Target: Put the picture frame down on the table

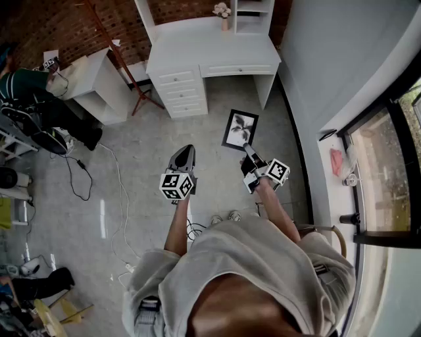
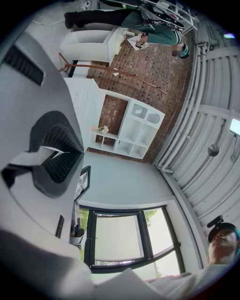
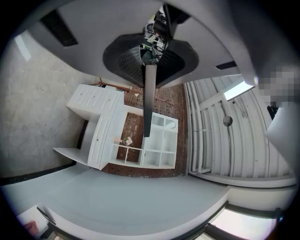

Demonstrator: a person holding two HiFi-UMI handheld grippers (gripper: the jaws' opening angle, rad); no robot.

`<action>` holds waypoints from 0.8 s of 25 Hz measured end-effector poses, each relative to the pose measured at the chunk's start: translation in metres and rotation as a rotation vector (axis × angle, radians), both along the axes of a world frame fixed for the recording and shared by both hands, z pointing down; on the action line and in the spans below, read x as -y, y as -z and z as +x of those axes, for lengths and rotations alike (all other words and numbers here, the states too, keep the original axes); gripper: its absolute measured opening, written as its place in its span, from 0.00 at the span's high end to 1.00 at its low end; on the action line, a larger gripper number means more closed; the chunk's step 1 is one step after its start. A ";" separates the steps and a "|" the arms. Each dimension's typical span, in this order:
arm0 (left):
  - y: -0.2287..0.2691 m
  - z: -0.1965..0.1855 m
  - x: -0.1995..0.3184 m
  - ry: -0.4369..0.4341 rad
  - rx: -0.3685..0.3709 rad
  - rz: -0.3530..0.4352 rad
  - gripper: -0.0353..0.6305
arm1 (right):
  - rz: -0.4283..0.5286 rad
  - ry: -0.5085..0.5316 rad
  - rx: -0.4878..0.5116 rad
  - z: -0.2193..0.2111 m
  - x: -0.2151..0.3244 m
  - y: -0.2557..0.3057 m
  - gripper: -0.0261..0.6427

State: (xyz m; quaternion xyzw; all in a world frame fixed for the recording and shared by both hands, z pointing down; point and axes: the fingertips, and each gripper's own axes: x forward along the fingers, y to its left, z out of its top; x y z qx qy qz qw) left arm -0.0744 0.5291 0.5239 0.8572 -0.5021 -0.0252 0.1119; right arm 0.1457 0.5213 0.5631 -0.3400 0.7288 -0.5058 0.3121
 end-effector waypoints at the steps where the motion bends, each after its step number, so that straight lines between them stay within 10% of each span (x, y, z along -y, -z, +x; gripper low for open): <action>1: -0.001 0.000 -0.001 0.000 0.000 -0.003 0.92 | -0.002 -0.001 -0.001 0.000 -0.002 -0.001 0.83; 20: -0.010 0.019 -0.016 0.013 0.011 -0.030 0.92 | -0.025 0.011 0.015 0.017 -0.011 -0.007 0.83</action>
